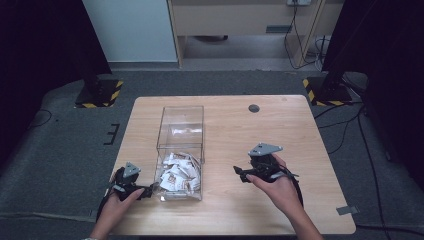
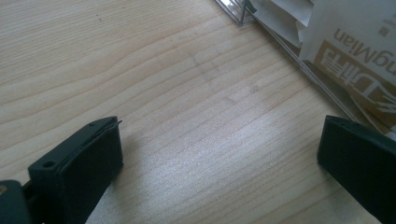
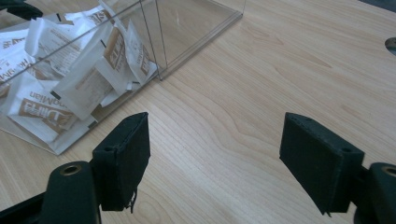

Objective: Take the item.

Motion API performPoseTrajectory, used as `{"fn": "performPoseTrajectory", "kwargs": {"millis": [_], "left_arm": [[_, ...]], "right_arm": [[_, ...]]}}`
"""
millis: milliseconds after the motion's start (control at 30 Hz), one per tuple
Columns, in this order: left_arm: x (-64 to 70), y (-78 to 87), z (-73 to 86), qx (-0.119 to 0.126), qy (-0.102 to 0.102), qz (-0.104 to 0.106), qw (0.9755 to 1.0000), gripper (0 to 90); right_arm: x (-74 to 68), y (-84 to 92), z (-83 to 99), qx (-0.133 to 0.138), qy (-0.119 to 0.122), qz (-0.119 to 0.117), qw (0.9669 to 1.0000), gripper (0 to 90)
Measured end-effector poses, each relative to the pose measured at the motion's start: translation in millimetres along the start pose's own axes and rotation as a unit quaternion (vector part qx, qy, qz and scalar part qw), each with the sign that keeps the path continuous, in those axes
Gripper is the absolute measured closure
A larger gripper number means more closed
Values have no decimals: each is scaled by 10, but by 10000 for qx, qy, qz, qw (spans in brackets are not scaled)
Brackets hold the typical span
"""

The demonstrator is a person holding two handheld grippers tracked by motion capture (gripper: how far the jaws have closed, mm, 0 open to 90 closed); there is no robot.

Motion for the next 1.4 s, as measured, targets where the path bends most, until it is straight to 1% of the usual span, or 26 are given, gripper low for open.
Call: {"fn": "performPoseTrajectory", "kwargs": {"millis": [200, 533, 700, 833, 1033, 1133, 1400], "left_arm": [[0, 0, 0, 0, 1, 2, 10000, 0], [0, -1, -1, 2, -10, 11, 10000, 0], [0, -1, -1, 1, -11, 11, 10000, 0], [0, -1, -1, 3, -9, 11, 10000, 0], [0, -1, -1, 3, -11, 14, 10000, 0], [0, -1, -2, 3, -11, 13, 10000, 0], [0, -2, -2, 5, -14, 17, 10000, 0]], "right_arm": [[-55, 4, -127, 44, 78, -43, 10000, 262], [-154, 17, -355, 142, 246, -149, 9995, 346], [-229, 4, -444, 167, 322, -245, 9990, 395], [-303, -22, -502, 171, 399, -327, 9985, 446], [-410, -86, -575, 188, 434, -495, 9977, 516], [-471, -124, -607, 184, 492, -555, 9971, 551], [-634, -237, -670, 214, 571, -744, 9954, 600]]}}
Point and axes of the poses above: each handheld gripper's, and its own axes: y roughly backward along the jaws, z roughly out of its underside, x roughly to its right, the point moved 10 cm from there along -y, roughly forward along the jaws, and after that the axes turned 9 degrees about -z, right-handed, at the moved point
